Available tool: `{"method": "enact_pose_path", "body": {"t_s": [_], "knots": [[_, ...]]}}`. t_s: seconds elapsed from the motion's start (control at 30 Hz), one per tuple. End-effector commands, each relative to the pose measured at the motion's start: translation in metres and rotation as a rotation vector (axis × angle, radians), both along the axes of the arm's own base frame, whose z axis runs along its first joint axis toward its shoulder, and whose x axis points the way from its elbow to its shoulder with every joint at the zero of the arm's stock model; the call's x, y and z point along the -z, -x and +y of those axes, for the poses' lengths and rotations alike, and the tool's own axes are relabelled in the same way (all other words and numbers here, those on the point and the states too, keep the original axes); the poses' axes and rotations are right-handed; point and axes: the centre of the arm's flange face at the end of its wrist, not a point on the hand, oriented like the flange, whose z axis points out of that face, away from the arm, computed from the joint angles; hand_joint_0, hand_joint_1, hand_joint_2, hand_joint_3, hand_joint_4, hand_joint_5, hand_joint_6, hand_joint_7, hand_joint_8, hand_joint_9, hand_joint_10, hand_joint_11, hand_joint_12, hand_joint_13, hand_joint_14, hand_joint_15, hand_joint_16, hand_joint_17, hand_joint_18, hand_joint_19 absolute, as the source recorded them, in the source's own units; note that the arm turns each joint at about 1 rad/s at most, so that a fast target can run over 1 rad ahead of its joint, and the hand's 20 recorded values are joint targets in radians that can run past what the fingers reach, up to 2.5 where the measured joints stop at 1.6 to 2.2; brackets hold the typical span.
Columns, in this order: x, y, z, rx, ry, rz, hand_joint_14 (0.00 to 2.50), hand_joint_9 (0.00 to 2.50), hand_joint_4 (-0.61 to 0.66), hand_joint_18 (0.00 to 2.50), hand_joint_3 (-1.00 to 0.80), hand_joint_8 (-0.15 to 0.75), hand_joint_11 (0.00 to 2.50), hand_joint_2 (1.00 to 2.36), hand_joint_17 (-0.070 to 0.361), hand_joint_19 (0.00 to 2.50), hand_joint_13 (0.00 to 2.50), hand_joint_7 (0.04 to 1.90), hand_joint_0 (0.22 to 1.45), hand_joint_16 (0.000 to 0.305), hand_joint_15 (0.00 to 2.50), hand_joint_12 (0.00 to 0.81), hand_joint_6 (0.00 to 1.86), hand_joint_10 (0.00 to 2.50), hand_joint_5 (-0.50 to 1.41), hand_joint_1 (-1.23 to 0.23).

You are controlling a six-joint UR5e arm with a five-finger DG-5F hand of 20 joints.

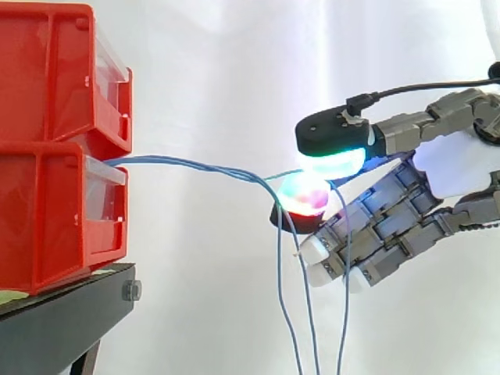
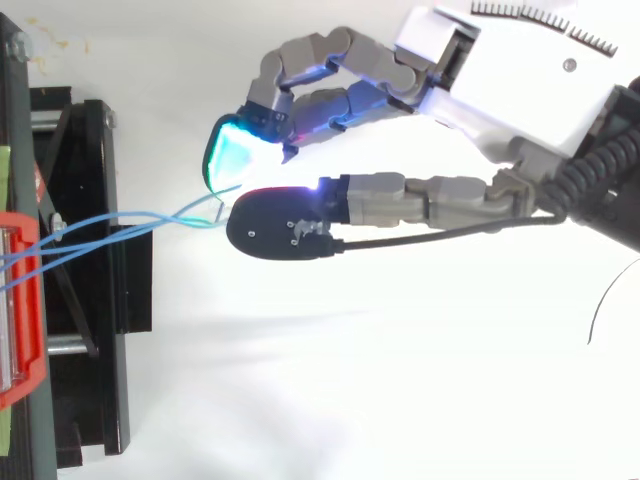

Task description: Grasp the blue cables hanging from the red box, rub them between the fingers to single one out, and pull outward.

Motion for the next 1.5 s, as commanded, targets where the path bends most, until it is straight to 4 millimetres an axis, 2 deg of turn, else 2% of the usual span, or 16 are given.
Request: {"method": "enact_pose_path", "body": {"t_s": [0.0, 0.37, 0.67, 0.77, 0.8, 0.87, 0.93, 1.0, 1.47], "knots": [[0.0, 0.001, 0.007, 0.021, 0.029, 0.01, 0.01, 0.69, 0.2, 0.44, -0.1, 0.246, 0.3, 1.01, 0.109, 0.27, 0.5, 1.03, 0.58, 0.049, 0.16, 0.355, 0.83, 0.01, -0.13, -0.75], [-0.001, 0.0, 0.023, 0.01, 0.046, 0.006, 0.01, 0.7, 0.18, 0.44, -0.08, 0.251, 0.32, 1.01, 0.113, 0.3, 0.51, 1.03, 0.58, 0.05, 0.17, 0.362, 0.83, 0.01, -0.13, -0.74], [0.0, -0.002, 0.035, 0.0, -0.085, -0.066, 0.01, 0.74, 0.16, 0.47, -0.03, 0.267, 0.33, 1.01, 0.123, 0.3, 0.54, 1.01, 0.57, 0.055, 0.18, 0.378, 0.84, 0.01, -0.12, -0.74], [0.006, 0.001, 0.037, -0.01, -0.142, -0.076, 0.01, 0.75, 0.15, 0.48, -0.02, 0.27, 0.33, 1.0, 0.126, 0.3, 0.55, 1.02, 0.57, 0.056, 0.19, 0.385, 0.84, 0.01, -0.12, -0.74], [0.018, 0.005, 0.037, -0.018, -0.172, -0.065, 0.01, 0.75, 0.15, 0.49, -0.02, 0.272, 0.33, 1.0, 0.127, 0.29, 0.55, 1.03, 0.57, 0.057, 0.19, 0.385, 0.84, 0.0, -0.12, -0.74], [0.029, 0.009, 0.037, -0.027, -0.192, -0.052, 0.01, 0.75, 0.15, 0.49, -0.02, 0.273, 0.33, 1.0, 0.128, 0.3, 0.55, 1.02, 0.57, 0.057, 0.19, 0.386, 0.84, 0.0, -0.12, -0.74], [0.052, 0.016, 0.039, -0.051, -0.263, -0.059, 0.01, 0.75, 0.15, 0.49, -0.01, 0.274, 0.32, 1.0, 0.129, 0.3, 0.55, 1.01, 0.57, 0.057, 0.19, 0.387, 0.84, 0.0, -0.12, -0.74], [0.059, 0.016, 0.039, -0.052, -0.3, -0.091, 0.01, 0.75, 0.15, 0.49, -0.01, 0.275, 0.32, 1.0, 0.129, 0.29, 0.55, 1.02, 0.57, 0.057, 0.19, 0.389, 0.84, 0.0, -0.12, -0.74], [0.063, 0.014, 0.033, -0.05, -0.314, -0.117, 0.01, 0.76, 0.14, 0.49, 0.0, 0.276, 0.32, 1.0, 0.131, 0.29, 0.55, 1.03, 0.57, 0.058, 0.19, 0.393, 0.84, 0.0, -0.12, -0.74]]}}
